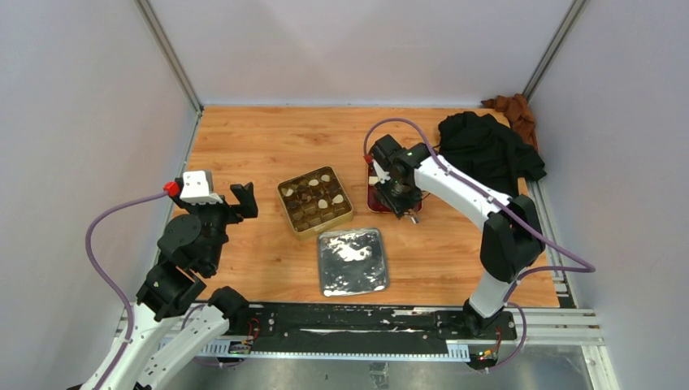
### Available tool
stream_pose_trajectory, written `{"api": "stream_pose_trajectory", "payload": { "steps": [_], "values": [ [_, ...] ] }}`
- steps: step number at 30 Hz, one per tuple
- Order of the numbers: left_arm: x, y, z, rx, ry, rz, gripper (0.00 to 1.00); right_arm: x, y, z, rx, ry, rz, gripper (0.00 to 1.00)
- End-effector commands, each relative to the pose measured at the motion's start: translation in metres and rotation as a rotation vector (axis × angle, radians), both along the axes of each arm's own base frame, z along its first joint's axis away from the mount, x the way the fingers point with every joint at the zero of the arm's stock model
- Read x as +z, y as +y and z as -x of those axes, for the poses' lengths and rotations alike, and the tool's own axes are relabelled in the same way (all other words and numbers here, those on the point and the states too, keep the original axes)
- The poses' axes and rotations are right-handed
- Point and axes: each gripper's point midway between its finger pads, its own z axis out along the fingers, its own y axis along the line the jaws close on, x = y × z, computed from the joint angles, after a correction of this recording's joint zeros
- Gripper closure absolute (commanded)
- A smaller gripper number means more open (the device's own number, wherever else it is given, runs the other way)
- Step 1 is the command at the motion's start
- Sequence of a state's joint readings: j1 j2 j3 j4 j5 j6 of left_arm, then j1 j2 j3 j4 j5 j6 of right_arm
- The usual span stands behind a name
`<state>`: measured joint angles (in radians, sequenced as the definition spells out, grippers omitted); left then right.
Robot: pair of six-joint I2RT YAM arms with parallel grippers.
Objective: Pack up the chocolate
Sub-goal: Pick up the fake chocolate from the plate.
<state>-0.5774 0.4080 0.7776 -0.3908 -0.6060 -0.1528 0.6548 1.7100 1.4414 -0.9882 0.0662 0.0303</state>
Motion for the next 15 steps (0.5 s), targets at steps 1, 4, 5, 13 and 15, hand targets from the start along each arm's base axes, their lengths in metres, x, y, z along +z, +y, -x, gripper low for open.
{"api": "stream_pose_trajectory", "payload": {
  "steps": [1, 4, 5, 13, 15],
  "values": [
    [0.0016, 0.0012, -0.0002, 0.005, -0.016, 0.009, 0.00, 0.0085, -0.0196, 0.0007, -0.045, -0.013, 0.024, 0.62],
    [0.0021, 0.0014, 0.0000, 0.006, -0.018, 0.010, 0.00, 0.0102, -0.0158, 0.0025, -0.034, -0.006, 0.002, 0.61],
    [0.0019, 0.0014, 0.0000, 0.005, -0.017, 0.010, 0.00, 0.0096, -0.0146, 0.0022, -0.031, -0.005, -0.004, 0.61],
    [0.0017, 0.0021, 0.0001, 0.009, -0.016, 0.008, 0.00, 0.0017, -0.0134, -0.0001, -0.017, 0.013, 0.007, 0.59],
    [0.0015, 0.0020, 0.0001, 0.009, -0.015, 0.008, 0.00, 0.0014, -0.0129, -0.0019, -0.017, 0.013, 0.005, 0.59]
  ]
}}
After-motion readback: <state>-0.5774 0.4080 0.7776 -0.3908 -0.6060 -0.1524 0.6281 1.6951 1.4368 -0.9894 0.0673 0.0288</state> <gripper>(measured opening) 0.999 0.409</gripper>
